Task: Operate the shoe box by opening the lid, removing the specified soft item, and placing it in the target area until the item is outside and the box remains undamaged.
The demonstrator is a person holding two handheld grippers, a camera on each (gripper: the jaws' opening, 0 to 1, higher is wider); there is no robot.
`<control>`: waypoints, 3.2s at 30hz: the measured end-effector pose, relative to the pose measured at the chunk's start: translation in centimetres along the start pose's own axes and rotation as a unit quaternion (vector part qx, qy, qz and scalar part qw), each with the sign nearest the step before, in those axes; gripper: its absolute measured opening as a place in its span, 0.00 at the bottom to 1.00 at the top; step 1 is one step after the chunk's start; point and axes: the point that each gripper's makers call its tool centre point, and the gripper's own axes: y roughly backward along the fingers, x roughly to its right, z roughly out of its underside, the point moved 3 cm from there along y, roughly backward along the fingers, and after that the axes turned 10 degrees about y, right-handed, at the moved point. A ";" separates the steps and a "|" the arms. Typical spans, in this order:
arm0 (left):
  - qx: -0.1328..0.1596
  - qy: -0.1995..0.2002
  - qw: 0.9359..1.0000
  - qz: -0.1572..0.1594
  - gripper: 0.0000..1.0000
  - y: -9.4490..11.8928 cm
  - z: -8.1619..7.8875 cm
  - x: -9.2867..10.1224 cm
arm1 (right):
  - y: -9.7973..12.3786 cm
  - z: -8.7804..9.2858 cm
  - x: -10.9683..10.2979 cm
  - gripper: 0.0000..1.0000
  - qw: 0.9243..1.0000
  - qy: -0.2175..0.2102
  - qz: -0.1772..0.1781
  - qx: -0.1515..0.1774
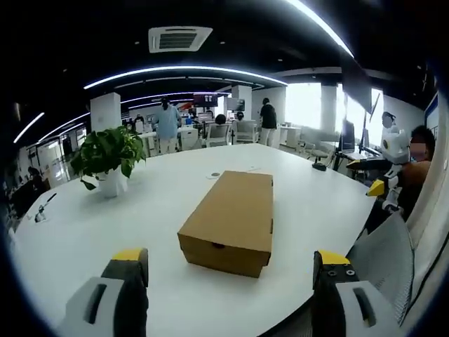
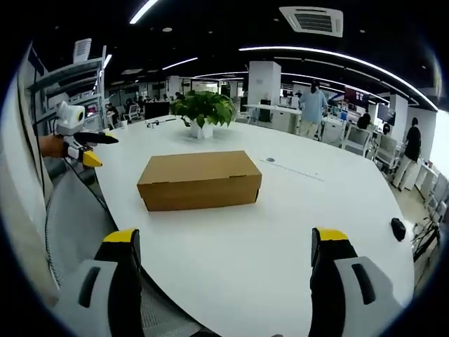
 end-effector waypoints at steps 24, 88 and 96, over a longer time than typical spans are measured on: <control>-0.009 -0.010 1.000 0.000 1.00 0.2 0.6 0.4 | 0.4 0.5 -0.1 0.96 1.000 -0.002 0.006 -0.002; -0.043 0.015 0.996 -0.082 0.98 -2.6 2.0 1.0 | -4.6 0.1 4.2 0.94 0.992 0.084 -0.088 -0.044; -0.041 0.031 0.993 -0.105 0.94 -2.9 2.8 1.2 | -6.4 -0.4 5.3 0.88 0.987 0.101 -0.115 -0.043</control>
